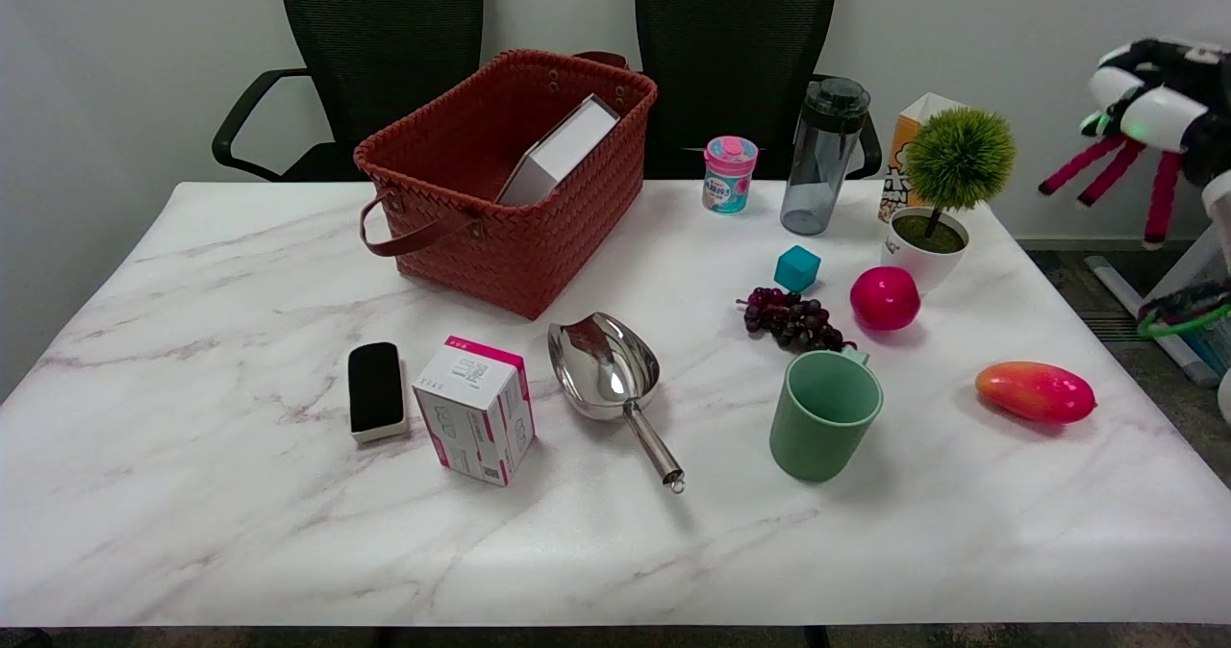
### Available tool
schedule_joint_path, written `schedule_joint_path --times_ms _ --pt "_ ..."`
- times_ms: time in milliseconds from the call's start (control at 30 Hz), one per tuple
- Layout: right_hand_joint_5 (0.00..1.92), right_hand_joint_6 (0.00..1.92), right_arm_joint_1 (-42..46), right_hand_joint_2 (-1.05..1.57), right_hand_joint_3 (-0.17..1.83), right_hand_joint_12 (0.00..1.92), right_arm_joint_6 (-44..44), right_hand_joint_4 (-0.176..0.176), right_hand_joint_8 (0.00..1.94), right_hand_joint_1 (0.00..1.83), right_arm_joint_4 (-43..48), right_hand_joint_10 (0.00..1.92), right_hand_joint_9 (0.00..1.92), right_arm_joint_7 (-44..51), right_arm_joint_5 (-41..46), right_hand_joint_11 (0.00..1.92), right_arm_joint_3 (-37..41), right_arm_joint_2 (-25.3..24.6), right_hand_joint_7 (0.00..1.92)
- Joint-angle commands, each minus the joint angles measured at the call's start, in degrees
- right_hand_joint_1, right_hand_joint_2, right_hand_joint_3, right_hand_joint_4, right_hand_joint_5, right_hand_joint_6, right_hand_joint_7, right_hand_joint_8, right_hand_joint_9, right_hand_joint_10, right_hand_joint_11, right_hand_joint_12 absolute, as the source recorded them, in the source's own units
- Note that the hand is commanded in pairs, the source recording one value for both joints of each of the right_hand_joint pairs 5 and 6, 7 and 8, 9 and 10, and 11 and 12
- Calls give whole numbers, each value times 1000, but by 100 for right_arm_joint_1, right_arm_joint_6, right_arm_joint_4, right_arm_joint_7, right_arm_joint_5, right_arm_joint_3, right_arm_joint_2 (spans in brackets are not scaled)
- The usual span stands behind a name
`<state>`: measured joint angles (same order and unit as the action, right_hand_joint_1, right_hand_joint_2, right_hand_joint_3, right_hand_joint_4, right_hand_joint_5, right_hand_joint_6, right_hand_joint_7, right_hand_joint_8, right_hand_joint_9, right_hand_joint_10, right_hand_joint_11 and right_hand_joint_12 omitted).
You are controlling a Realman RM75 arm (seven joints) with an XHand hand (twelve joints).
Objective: Place the flexible tripod into the brown storage basket.
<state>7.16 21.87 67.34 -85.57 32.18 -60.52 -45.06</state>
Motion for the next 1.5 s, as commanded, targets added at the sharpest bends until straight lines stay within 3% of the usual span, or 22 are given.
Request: schedule_joint_path --times_ms 33,267,433,600,767,900,1033,1367,1500 --pt "1215 1215 -1250 1308 546 1108 -1628 0 1562 1218 875 1443 1443 -9 -2 1108 252 1015 1562" --pt "1183 1183 -2597 1248 571 1092 -2467 0 1545 1240 1184 1431 1431 4 -197 1092 -493 1161 1545" --pt "1177 1177 -4037 1212 591 1094 -3007 0 1542 1252 1205 1422 1422 -32 -155 1094 -1941 1118 1542" --pt "1169 1169 -5639 1199 599 1090 -3312 0 1539 1254 987 1416 1416 -55 -151 1090 -3668 731 1539" --pt "1191 1191 -6836 1223 591 1095 -3368 0 1546 1246 265 1427 1427 -172 -166 1095 -5085 -263 1546" --pt "1188 1188 -7400 1222 592 1092 -3345 0 1545 1248 -477 1426 1426 -116 -207 1092 -5494 -1204 1545" --pt "1182 1182 -7929 1214 597 1091 -3288 0 1543 1254 -1149 1426 1426 -116 -207 1091 -6005 -1840 1543" --pt "1181 1181 -8841 1216 596 1094 -3375 0 1544 1254 -2315 1428 1428 162 -140 1094 -6896 -3059 1544" --pt "1180 1180 -8966 1200 604 1092 -3548 0 1539 1254 -2538 1423 1423 449 413 1092 -6940 -3301 1539"
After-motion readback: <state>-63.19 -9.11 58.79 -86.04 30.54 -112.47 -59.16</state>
